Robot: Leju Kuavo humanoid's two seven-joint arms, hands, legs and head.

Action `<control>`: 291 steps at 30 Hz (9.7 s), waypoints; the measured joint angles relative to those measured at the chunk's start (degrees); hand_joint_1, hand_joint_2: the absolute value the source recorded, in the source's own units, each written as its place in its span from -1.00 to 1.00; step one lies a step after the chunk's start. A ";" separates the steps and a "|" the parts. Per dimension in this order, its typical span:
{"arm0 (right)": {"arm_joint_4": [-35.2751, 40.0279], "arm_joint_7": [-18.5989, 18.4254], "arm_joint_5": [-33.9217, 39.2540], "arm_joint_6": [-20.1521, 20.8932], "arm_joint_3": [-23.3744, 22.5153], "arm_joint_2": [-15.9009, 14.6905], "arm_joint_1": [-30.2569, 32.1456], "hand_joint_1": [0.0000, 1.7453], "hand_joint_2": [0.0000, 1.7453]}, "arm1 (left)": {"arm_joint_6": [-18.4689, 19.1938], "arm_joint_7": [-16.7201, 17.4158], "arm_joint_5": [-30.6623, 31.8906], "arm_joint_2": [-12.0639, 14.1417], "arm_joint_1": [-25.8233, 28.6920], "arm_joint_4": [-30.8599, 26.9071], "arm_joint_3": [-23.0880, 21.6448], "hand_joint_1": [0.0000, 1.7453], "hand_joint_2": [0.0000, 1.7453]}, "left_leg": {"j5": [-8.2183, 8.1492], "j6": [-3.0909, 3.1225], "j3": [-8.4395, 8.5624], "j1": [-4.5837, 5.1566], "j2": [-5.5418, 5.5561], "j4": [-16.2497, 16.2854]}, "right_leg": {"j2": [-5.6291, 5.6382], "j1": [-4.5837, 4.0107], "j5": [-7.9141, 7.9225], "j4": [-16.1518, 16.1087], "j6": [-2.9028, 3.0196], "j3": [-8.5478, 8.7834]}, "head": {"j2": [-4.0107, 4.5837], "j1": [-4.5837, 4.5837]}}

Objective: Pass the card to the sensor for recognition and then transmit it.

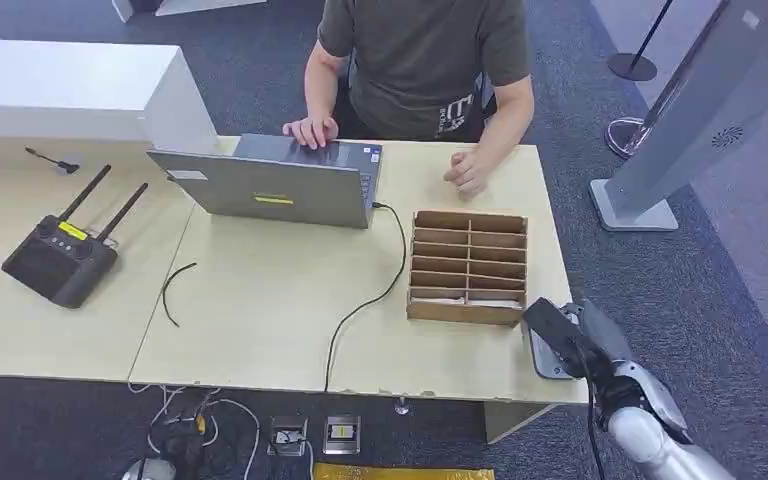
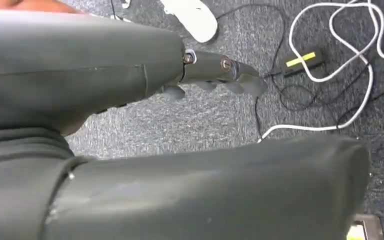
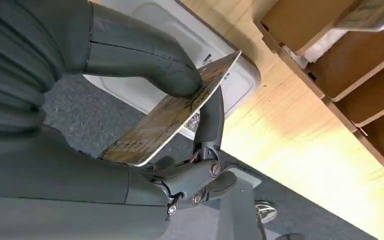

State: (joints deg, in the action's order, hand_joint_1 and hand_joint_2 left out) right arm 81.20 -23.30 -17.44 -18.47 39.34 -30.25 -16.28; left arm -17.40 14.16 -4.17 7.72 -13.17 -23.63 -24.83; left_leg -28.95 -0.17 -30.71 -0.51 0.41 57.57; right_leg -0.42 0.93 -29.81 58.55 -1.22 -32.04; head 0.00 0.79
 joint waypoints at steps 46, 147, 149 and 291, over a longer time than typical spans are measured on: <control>12.61 -3.61 -10.99 4.07 -4.20 -3.91 -8.93 1.00 1.00 | 6.12 -11.43 -3.58 -1.57 -1.50 -0.70 -0.87 -1.00 -1.00 | 0.01 0.01 -0.65 -0.05 -0.22 0.08 | 0.23 -0.05 0.12 -0.01 -0.01 -0.68 | 0.00 0.00; 19.34 -11.30 -32.55 9.03 10.40 -2.19 -4.71 -1.00 1.00 | 7.50 -11.02 0.04 -1.79 -2.39 0.37 -1.05 -1.00 -1.00 | 0.03 0.03 -0.77 -0.08 -0.17 0.12 | 0.16 -0.07 0.14 0.00 -0.02 -0.74 | 0.00 -0.02; 18.97 -11.23 -32.22 8.77 10.89 -2.03 -4.69 -1.00 1.00 | 7.69 -11.02 -0.02 -1.79 -2.39 0.37 -1.05 -1.00 -1.00 | 0.03 0.03 -0.77 -0.08 -0.17 0.12 | 0.16 -0.07 0.14 0.00 -0.02 -0.74 | 0.00 -0.02; 6.65 -10.97 -52.41 1.34 11.39 7.26 -20.68 1.00 1.00 | 11.74 -10.32 -3.08 -2.32 -5.33 1.81 -11.54 -1.00 -1.00 | 0.17 -0.04 -0.82 -0.11 -0.11 0.16 | 0.12 -0.11 0.23 0.01 -0.02 -0.79 | 0.00 0.00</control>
State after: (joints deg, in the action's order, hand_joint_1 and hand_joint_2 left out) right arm 87.85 -34.27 -69.86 -17.13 50.73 -22.99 -36.96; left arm -5.66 3.85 -7.26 5.40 -18.51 -21.81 -36.37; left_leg -28.78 -0.22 -31.54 -0.62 0.30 57.73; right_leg -0.30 0.82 -29.58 58.56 -1.24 -32.83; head 0.00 0.79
